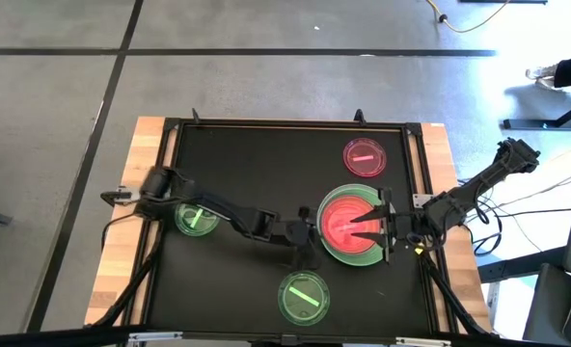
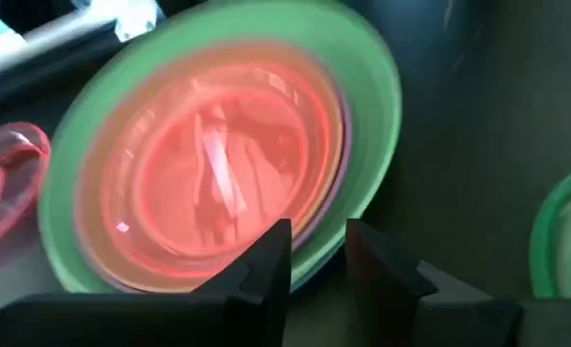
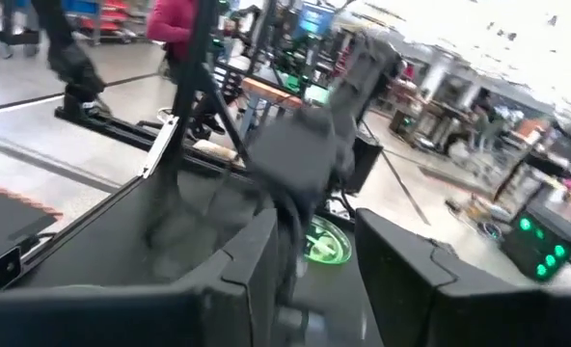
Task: Stack plastic plates
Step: Stack the red transparent plate on top of the red transparent plate
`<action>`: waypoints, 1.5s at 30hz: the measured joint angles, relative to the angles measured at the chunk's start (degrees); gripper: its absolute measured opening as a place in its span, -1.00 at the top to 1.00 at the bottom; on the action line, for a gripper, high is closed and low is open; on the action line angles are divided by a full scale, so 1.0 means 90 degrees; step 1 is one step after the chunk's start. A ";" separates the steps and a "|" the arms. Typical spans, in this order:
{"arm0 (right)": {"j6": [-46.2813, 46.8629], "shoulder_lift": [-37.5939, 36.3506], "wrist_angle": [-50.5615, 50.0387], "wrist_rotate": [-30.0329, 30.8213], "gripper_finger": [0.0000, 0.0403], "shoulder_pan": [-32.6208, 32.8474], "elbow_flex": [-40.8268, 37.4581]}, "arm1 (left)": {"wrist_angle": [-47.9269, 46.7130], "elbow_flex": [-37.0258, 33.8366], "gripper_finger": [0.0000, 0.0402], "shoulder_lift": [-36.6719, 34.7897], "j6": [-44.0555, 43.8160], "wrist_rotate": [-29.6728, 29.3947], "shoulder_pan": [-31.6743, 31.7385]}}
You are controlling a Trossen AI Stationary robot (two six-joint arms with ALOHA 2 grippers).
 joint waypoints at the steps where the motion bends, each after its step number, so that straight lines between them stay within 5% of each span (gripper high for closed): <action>1: 0.0094 0.0000 -0.0015 0.0086 0.34 0.0000 0.0000 | 0.0032 -0.0120 0.53 -0.0181 -0.0030 -0.0013 -0.0056; 6: 0.0392 0.0000 -0.0248 0.0901 0.34 0.0000 0.0000 | 0.0583 -0.1343 0.53 -0.1246 -0.0479 -0.0019 -0.0254; 13: 0.0906 0.0012 -0.0665 0.2564 0.34 -0.0272 0.0000 | 0.3325 -0.3849 0.53 -0.2309 -0.1737 -0.0096 -0.0635; 20: 0.2218 0.0219 -0.1505 0.2644 0.34 -0.1494 -0.0002 | 0.4794 -0.4897 0.52 -0.2315 -0.2018 -0.1179 -0.0961; 26: 0.3071 0.0821 -0.2021 0.2128 0.34 -0.2821 -0.0002 | 0.4818 -0.4829 0.52 -0.2294 -0.1991 -0.1550 -0.0874; 37: 0.3474 0.1871 -0.2169 -0.0088 0.34 -0.5445 -0.0002 | 0.4788 -0.4833 0.52 -0.2290 -0.1984 -0.1567 -0.0859; 45: 0.3999 0.2794 -0.3054 -0.1095 0.34 -0.6358 0.0490 | 0.4750 -0.4833 0.52 -0.2287 -0.1969 -0.1569 -0.0858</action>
